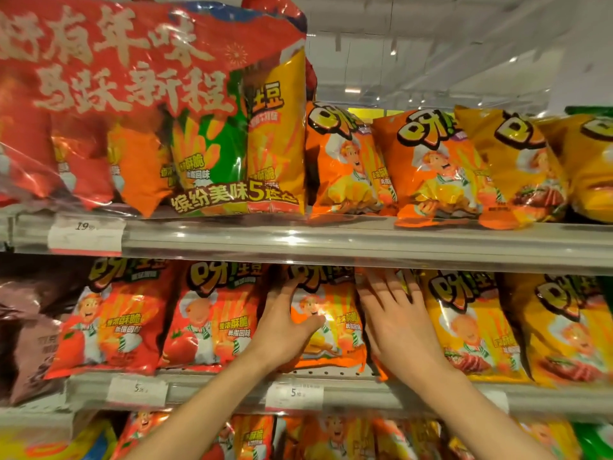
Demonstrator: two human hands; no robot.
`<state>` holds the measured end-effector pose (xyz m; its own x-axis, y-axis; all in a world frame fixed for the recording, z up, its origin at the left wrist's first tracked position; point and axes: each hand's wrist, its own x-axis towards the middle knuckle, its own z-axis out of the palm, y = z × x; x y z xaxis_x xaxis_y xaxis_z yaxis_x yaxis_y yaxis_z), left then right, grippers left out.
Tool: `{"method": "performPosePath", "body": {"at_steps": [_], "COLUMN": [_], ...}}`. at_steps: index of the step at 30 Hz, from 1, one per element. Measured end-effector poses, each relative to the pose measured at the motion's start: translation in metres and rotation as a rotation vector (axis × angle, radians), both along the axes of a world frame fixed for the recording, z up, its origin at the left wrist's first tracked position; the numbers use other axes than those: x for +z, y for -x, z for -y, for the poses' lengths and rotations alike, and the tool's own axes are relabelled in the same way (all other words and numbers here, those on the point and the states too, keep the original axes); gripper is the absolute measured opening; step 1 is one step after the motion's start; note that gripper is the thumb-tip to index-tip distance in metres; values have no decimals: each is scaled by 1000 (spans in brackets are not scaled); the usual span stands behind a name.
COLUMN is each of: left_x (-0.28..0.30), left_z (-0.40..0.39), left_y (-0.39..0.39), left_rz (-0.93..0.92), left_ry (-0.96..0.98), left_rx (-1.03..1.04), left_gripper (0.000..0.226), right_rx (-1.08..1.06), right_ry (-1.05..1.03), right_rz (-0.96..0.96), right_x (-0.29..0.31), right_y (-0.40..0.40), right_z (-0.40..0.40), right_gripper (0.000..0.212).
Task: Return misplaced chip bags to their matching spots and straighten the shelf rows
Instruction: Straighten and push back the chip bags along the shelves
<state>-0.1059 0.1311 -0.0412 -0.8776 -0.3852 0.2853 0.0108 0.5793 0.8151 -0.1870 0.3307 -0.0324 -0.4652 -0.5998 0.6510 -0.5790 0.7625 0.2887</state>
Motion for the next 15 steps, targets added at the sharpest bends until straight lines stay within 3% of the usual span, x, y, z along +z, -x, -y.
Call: {"method": "performPosePath", "body": {"at_steps": [5,10,15], "left_x": [8,15,23], "left_z": [-9,2,18], "left_y": [-3,-24,-60], "left_rz": [-117,-99,-143], "left_ry": [18,-28,-101], "left_rx": [-6,-1,-40], "left_gripper": [80,81,68], "right_rx": [6,62,121], "right_ry": [24,74,111], "right_rz": [-6,-13,5], "right_x": [2,1,1], "right_y": [3,6,2], "right_z": [-4,-4,1], "right_gripper": [46,43,45]}}
